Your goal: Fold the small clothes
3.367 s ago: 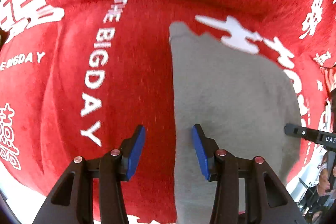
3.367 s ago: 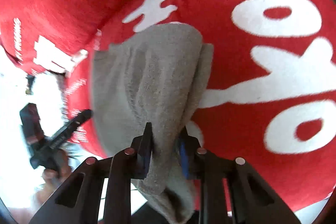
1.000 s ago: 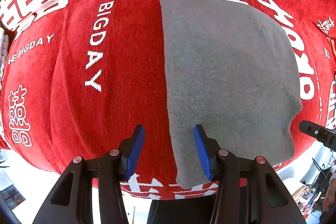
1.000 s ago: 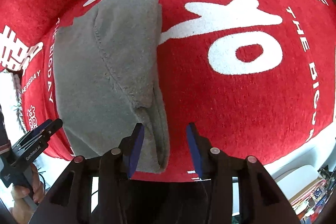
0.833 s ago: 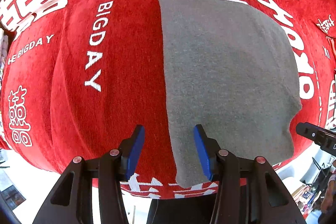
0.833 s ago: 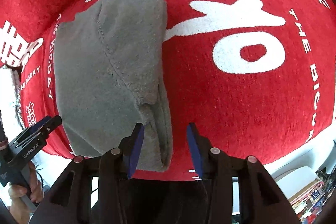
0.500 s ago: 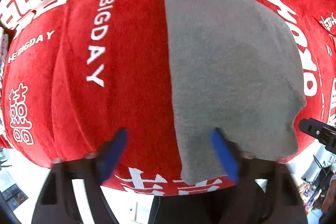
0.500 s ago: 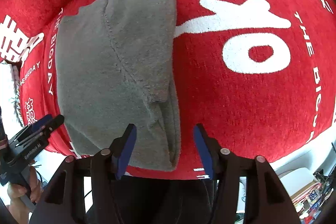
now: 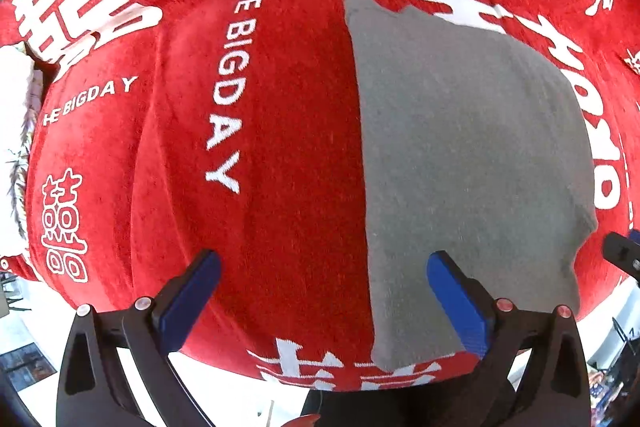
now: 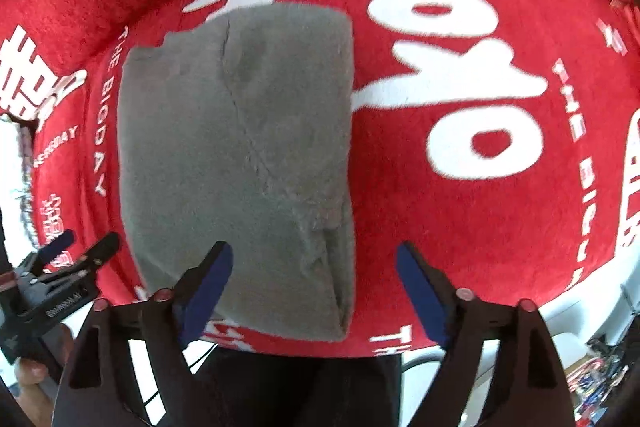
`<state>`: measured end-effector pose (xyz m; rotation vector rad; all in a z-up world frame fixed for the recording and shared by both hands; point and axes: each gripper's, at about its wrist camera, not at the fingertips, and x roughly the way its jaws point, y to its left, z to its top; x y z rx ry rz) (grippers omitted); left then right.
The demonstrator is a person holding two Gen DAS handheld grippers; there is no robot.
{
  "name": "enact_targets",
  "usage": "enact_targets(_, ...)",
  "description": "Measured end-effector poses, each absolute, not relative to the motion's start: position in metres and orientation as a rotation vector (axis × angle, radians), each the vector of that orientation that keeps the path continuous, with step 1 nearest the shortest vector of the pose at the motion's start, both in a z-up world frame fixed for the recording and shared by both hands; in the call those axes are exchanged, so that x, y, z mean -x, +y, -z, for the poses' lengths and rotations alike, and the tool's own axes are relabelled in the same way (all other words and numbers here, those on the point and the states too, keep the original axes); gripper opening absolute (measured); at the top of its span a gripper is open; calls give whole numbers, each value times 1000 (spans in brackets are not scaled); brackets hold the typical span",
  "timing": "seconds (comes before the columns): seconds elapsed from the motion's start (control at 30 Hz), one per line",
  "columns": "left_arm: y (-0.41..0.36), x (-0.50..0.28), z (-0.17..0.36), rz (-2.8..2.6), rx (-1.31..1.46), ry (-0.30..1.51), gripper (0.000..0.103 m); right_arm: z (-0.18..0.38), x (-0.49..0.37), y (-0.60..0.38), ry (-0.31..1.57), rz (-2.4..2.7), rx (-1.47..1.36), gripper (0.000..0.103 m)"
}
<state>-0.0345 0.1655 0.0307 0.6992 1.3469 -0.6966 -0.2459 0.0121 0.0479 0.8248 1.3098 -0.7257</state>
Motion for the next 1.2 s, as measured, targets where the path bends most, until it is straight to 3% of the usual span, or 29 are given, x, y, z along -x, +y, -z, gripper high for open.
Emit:
enact_targets(0.4, 156, 30, -56, 691, -689, 1286, 103, -83, 234, 9, 1242, 772, -723, 103)
enact_targets(1.2, 147, 36, -59, 699, -703, 1274, 103, -79, 235, 4, 1262, 799, -722, 103)
